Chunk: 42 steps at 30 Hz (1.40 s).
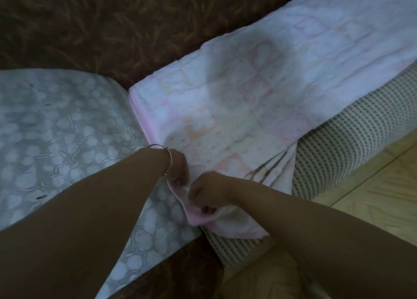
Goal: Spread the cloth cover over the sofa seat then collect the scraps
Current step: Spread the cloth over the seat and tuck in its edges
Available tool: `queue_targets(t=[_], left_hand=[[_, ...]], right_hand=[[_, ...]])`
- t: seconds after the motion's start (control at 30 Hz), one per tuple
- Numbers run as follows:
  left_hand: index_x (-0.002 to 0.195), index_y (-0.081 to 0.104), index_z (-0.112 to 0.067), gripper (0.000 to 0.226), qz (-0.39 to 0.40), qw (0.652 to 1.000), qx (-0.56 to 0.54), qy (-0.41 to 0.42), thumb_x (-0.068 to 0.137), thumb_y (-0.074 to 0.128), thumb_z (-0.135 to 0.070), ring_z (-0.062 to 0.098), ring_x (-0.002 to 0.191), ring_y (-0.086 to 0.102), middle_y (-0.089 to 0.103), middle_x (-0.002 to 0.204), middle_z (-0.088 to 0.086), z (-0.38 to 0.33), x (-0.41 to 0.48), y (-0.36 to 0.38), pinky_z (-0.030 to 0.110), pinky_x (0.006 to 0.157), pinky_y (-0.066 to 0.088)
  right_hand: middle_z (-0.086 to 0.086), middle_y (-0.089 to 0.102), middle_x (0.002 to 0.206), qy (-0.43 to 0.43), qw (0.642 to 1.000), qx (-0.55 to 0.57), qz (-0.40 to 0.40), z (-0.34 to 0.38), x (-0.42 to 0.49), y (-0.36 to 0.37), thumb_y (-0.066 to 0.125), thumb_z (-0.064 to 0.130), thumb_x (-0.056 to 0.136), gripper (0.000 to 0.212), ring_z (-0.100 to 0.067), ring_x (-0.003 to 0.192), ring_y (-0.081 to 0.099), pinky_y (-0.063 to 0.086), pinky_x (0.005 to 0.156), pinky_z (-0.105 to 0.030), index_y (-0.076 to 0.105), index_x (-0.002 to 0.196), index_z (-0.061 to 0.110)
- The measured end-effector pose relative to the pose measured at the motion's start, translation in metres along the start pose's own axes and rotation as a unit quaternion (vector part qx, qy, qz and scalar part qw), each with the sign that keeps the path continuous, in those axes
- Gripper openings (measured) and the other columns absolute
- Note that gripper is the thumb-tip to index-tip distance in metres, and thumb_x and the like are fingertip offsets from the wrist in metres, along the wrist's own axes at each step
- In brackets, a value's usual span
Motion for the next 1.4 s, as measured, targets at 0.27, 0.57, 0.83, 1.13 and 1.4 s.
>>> queue_targets(t=[0.27,0.57,0.83,1.13,1.4], left_hand=[[0.065,0.068,-0.011,0.039,-0.192,0.897,-0.383,0.107,0.076,0.042,0.015,0.003,0.046,0.062,0.064,0.061,0.006,-0.099,-0.023,-0.084,0.026,0.064,0.055],[0.142,0.031,-0.014,0.079,-0.3,0.933,-0.201,-0.003,0.079,0.061,-0.052,0.029,0.133,0.032,0.031,0.146,0.008,-0.181,0.001,-0.083,0.042,0.107,0.034],[0.128,0.043,-0.017,0.047,-0.32,0.903,-0.279,-0.068,0.084,0.05,-0.003,0.03,0.121,0.052,0.048,0.138,0.007,-0.159,0.002,-0.076,0.038,0.096,0.045],[0.095,0.063,-0.003,0.023,-0.157,0.948,-0.278,0.015,0.085,0.044,0.005,0.025,0.1,0.058,0.062,0.095,0.014,-0.195,0.013,-0.067,0.024,0.07,0.036],[0.06,0.042,-0.008,0.031,0.0,0.981,-0.191,0.04,0.088,0.041,0.004,0.023,0.082,0.052,0.065,0.085,0.022,-0.226,0.016,0.007,0.019,0.047,0.032]], right_hand=[[-0.018,0.065,0.11,0.135,0.911,-0.146,-0.361,-0.117,-0.097,-0.142,0.044,0.009,0.09,0.027,-0.032,0.102,0.062,0.048,0.081,-0.033,0.065,0.103,-0.001],[-0.022,0.068,0.096,0.1,0.887,-0.203,-0.403,-0.193,-0.135,-0.163,0.039,0.016,0.087,0.036,-0.038,0.089,0.066,0.054,0.073,-0.043,0.068,0.101,-0.002],[-0.02,0.071,0.096,-0.011,0.885,-0.309,-0.347,-0.178,-0.12,-0.175,0.05,0.013,0.069,0.036,-0.038,0.086,0.067,0.054,0.068,-0.042,0.072,0.096,0.004],[-0.016,0.068,0.096,-0.035,0.87,-0.438,-0.222,-0.145,-0.101,-0.168,0.061,0.009,0.079,0.014,-0.032,0.092,0.064,0.051,0.076,-0.035,0.07,0.089,0.003],[-0.018,0.062,0.104,0.094,0.935,-0.334,0.076,-0.191,-0.102,-0.094,0.048,0.012,0.092,0.026,-0.028,0.084,0.057,0.047,0.076,-0.033,0.063,0.109,0.0]])
Point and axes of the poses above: each hand's wrist, its own x-axis towards the middle knuckle, its own y-axis out of the palm, z = x × y, the point moved 10 cm from there along x, towards the middle knuckle
